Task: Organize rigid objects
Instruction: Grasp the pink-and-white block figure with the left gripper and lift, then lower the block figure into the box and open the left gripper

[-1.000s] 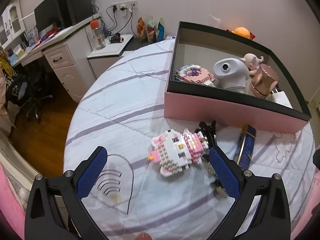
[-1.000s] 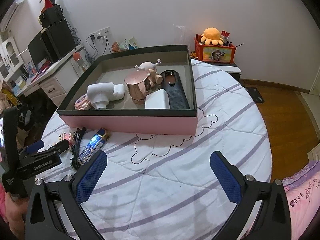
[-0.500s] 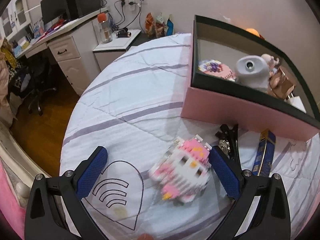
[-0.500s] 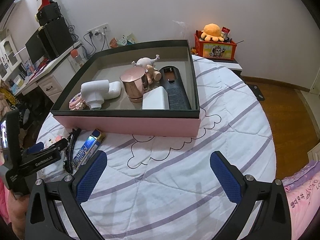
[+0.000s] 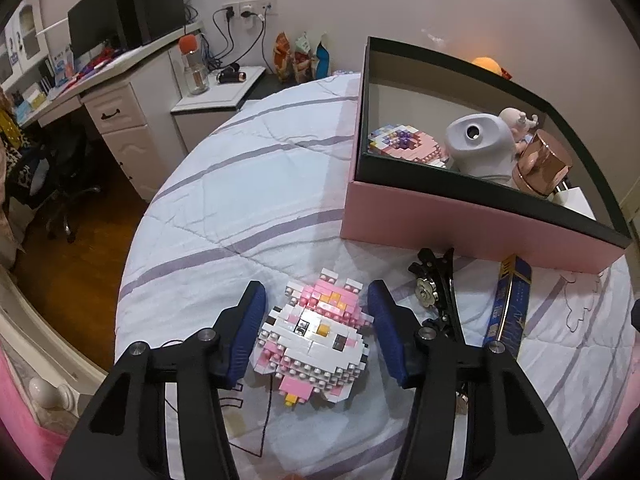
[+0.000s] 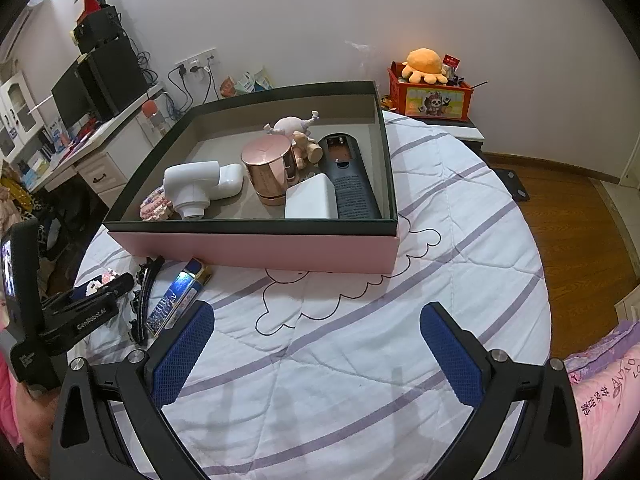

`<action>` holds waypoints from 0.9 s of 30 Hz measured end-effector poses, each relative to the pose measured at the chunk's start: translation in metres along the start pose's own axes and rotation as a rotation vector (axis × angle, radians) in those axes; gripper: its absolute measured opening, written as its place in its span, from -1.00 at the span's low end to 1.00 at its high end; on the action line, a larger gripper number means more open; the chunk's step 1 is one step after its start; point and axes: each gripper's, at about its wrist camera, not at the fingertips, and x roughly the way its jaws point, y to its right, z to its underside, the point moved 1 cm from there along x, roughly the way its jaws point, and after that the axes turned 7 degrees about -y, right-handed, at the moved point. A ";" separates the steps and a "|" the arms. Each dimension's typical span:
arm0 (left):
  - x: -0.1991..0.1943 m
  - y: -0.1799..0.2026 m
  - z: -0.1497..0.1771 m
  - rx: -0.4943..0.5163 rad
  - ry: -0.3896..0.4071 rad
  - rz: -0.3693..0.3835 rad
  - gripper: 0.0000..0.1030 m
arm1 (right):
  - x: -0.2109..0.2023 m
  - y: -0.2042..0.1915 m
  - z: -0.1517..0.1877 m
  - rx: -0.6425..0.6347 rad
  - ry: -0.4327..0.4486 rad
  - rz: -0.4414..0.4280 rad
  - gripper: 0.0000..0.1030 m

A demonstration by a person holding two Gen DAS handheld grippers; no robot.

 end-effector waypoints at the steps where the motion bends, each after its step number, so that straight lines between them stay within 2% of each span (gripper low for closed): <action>1: -0.001 -0.001 0.000 -0.002 0.000 0.004 0.05 | 0.000 0.000 0.000 0.001 0.000 0.000 1.00; 8: -0.015 -0.001 0.002 -0.003 0.015 0.015 0.05 | -0.002 0.002 0.001 0.003 0.004 -0.004 1.00; 14: -0.043 0.006 -0.005 0.015 0.061 0.027 0.05 | -0.003 0.002 -0.001 0.005 0.009 -0.014 1.00; 21: -0.067 0.029 -0.028 0.052 0.115 0.053 0.05 | -0.007 0.000 -0.010 0.001 0.032 -0.026 1.00; 27: -0.076 0.052 -0.055 0.094 0.156 0.084 0.05 | -0.012 -0.008 -0.035 -0.016 0.071 -0.035 1.00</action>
